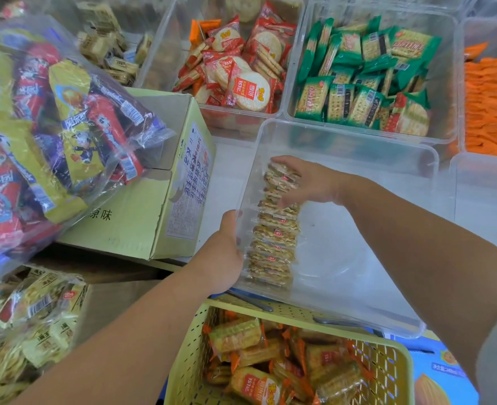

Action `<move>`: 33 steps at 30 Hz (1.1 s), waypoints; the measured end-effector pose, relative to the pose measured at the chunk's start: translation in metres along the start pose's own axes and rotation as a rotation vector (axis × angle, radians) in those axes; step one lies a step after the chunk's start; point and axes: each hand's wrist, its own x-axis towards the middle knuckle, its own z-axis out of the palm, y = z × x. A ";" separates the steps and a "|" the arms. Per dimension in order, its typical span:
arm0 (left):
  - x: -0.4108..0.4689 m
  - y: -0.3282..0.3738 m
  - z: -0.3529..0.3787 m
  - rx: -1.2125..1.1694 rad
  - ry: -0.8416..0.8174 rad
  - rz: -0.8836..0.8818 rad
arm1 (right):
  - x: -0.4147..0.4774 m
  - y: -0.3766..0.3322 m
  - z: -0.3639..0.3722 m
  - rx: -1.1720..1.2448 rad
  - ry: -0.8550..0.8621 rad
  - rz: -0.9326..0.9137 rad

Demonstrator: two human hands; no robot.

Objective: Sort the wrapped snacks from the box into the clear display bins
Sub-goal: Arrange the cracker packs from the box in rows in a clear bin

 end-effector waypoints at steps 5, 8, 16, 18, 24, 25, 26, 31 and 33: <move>-0.001 0.001 -0.001 0.008 -0.007 -0.004 | -0.003 0.010 -0.010 0.011 -0.149 -0.031; -0.001 0.001 -0.001 0.000 -0.008 -0.005 | -0.001 0.003 -0.009 -0.004 -0.076 -0.036; -0.003 0.002 -0.001 0.015 0.011 0.008 | 0.003 -0.013 -0.003 -0.145 -0.042 -0.004; -0.005 0.003 -0.001 0.025 0.008 0.010 | 0.005 -0.016 -0.001 -0.197 -0.055 0.020; -0.010 0.011 -0.006 0.111 0.005 -0.016 | -0.004 -0.028 0.006 -0.417 0.012 0.106; -0.013 0.011 -0.008 0.118 0.001 -0.012 | -0.007 -0.030 0.007 -0.476 0.046 0.094; -0.017 0.012 -0.010 0.116 0.002 0.001 | -0.010 -0.032 0.009 -0.540 0.081 0.069; -0.069 -0.001 -0.024 0.052 0.143 0.177 | -0.024 -0.041 0.028 -0.629 0.221 0.040; -0.105 -0.016 -0.028 -0.036 0.230 0.277 | -0.032 -0.051 0.040 -0.622 0.272 0.036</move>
